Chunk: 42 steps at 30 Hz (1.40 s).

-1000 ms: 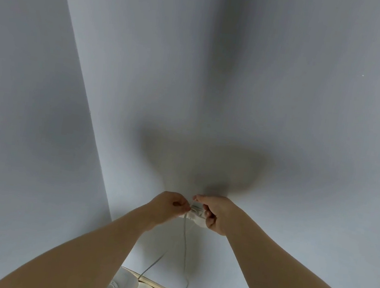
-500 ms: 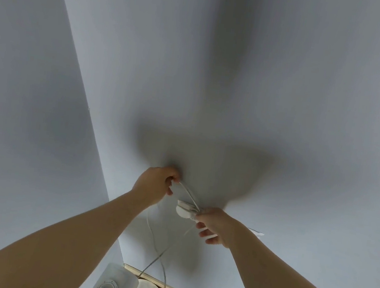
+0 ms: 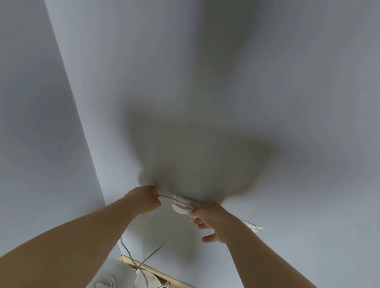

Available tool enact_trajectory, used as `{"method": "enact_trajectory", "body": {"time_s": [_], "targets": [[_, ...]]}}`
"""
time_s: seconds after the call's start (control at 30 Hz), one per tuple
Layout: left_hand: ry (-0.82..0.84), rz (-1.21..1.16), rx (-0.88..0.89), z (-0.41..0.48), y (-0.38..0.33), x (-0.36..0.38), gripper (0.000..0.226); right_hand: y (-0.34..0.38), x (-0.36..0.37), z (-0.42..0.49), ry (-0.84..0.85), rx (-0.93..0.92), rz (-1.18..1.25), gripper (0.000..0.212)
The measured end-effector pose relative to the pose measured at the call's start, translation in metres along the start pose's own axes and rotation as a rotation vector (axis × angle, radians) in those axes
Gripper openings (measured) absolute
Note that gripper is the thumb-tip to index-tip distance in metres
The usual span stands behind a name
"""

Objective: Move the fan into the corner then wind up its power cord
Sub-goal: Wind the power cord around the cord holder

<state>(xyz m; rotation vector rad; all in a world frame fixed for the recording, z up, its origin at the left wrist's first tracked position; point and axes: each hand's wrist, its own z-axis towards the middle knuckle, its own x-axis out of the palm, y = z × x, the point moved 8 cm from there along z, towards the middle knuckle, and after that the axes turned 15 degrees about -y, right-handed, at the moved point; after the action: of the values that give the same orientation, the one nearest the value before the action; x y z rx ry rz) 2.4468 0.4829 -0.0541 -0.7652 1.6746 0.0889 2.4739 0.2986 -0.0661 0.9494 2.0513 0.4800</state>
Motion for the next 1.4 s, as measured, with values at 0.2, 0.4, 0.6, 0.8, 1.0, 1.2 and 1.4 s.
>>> {"method": "enact_trajectory", "body": {"time_s": [0.2,0.4,0.6,0.8,1.0,1.2,1.4], "targets": [[0.014,-0.265,0.012,-0.009,-0.027,0.009,0.036,-0.001,-0.004,0.001,-0.006,0.004,-0.013,0.038],[-0.255,-0.072,0.244,-0.008,-0.04,-0.011,0.019,0.0,-0.006,-0.002,0.006,-0.007,-0.03,0.039],[-0.347,-0.021,0.214,-0.007,-0.038,-0.006,0.029,0.0,-0.006,-0.004,0.001,-0.001,-0.005,0.036],[-0.277,-0.124,0.069,0.002,-0.026,0.014,0.04,0.0,-0.006,-0.006,-0.003,0.007,0.029,0.035],[-0.051,-0.203,-0.124,0.006,-0.017,0.04,0.05,0.0,-0.006,-0.006,-0.024,0.0,0.043,0.025],[0.18,-0.643,-0.387,-0.01,-0.019,0.075,0.054,-0.001,-0.007,-0.003,-0.035,-0.013,0.056,0.028],[0.206,-0.835,-0.589,-0.021,-0.025,0.078,0.051,-0.014,-0.019,0.006,-0.072,0.063,0.104,0.016]]}}
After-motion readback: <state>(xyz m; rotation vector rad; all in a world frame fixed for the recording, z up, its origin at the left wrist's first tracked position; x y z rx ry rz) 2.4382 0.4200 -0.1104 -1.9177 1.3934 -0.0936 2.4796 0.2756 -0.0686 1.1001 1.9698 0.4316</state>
